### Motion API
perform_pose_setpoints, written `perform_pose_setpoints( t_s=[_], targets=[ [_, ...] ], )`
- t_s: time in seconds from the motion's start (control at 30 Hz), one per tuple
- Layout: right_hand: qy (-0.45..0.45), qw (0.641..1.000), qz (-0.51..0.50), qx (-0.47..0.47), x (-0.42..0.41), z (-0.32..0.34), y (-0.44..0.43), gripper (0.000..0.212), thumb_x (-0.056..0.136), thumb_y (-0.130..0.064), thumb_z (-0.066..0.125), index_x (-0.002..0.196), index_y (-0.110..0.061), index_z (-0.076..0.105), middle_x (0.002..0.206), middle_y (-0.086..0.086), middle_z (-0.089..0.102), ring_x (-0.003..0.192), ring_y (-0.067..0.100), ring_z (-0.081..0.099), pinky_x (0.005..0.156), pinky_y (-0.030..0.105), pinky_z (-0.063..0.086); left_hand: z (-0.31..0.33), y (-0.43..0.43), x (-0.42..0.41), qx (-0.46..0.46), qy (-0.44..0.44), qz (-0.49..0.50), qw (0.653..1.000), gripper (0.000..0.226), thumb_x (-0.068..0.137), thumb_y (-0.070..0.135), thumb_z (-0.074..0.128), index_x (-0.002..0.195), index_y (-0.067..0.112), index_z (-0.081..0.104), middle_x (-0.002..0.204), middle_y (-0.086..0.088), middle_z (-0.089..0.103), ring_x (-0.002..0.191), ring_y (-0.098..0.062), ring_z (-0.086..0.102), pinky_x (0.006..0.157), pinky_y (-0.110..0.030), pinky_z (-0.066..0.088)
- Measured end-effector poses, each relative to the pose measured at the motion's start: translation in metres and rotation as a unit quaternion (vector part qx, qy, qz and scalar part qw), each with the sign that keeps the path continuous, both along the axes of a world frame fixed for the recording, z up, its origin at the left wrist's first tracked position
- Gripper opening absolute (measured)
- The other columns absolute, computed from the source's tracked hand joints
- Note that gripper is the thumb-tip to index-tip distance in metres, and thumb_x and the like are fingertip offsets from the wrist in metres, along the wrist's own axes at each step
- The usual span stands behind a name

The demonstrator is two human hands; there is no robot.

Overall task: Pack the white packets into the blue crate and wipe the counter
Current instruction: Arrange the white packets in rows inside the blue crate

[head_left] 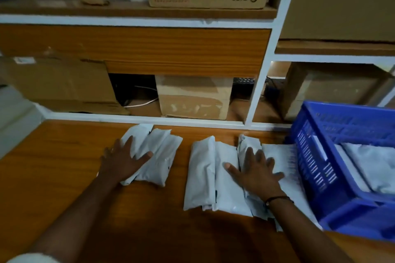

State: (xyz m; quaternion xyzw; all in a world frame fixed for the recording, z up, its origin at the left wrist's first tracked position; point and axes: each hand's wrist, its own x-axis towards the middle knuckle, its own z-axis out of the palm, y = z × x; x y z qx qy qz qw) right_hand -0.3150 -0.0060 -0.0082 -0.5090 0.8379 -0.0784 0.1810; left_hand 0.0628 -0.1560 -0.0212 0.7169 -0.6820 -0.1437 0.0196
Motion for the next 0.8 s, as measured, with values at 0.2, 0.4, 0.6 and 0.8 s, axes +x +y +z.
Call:
perform_pose_setpoints(
  t_s=[0.2, 0.4, 0.6, 0.8],
  targets=[
    [0.016, 0.998, 0.060, -0.016, 0.031, -0.016, -0.009, 0.116, 0.066, -0.102, 0.018, 0.156, -0.035, -0.010, 0.166, -0.001, -0.015, 0.151, 0.043, 0.001, 0.108, 0.077, 0.010, -0.021, 0.017, -0.038, 0.040, 0.028, 0.002, 0.999, 0.110, 0.064, 0.096, 0.028, 0.156, 0.047, -0.006, 0.168, -0.004, -0.012, 0.151, -0.046, -0.003, 0.121, -0.062, 0.010],
    [0.036, 0.997, 0.063, -0.022, 0.062, -0.027, -0.021, 0.114, 0.070, -0.098, 0.017, 0.157, -0.030, -0.009, 0.167, 0.006, -0.013, 0.150, 0.046, 0.002, 0.109, 0.075, 0.011, -0.028, 0.049, -0.086, 0.032, 0.041, 0.000, 0.999, 0.117, 0.059, 0.101, 0.021, 0.154, 0.045, -0.014, 0.167, -0.007, -0.015, 0.150, -0.048, 0.001, 0.119, -0.065, 0.014],
    [0.050, 0.994, 0.084, -0.051, 0.042, -0.019, -0.016, 0.103, 0.079, -0.093, 0.019, 0.158, -0.030, -0.002, 0.168, 0.007, -0.006, 0.151, 0.041, 0.004, 0.116, 0.066, 0.012, -0.018, 0.043, -0.081, 0.008, 0.078, -0.002, 0.997, 0.109, 0.068, 0.098, 0.011, 0.158, 0.036, 0.014, 0.165, -0.011, 0.021, 0.148, -0.040, 0.027, 0.116, -0.062, 0.027],
    [0.052, 0.995, 0.068, -0.060, 0.033, -0.023, -0.014, 0.080, 0.093, -0.075, 0.023, 0.158, -0.033, 0.003, 0.168, 0.008, 0.004, 0.149, 0.041, 0.016, 0.114, 0.060, 0.024, -0.026, 0.020, -0.053, -0.009, 0.075, 0.072, 0.995, 0.078, 0.096, 0.070, 0.030, 0.160, 0.031, 0.008, 0.166, -0.014, 0.013, 0.147, -0.045, 0.023, 0.118, -0.060, 0.024]
  ],
)
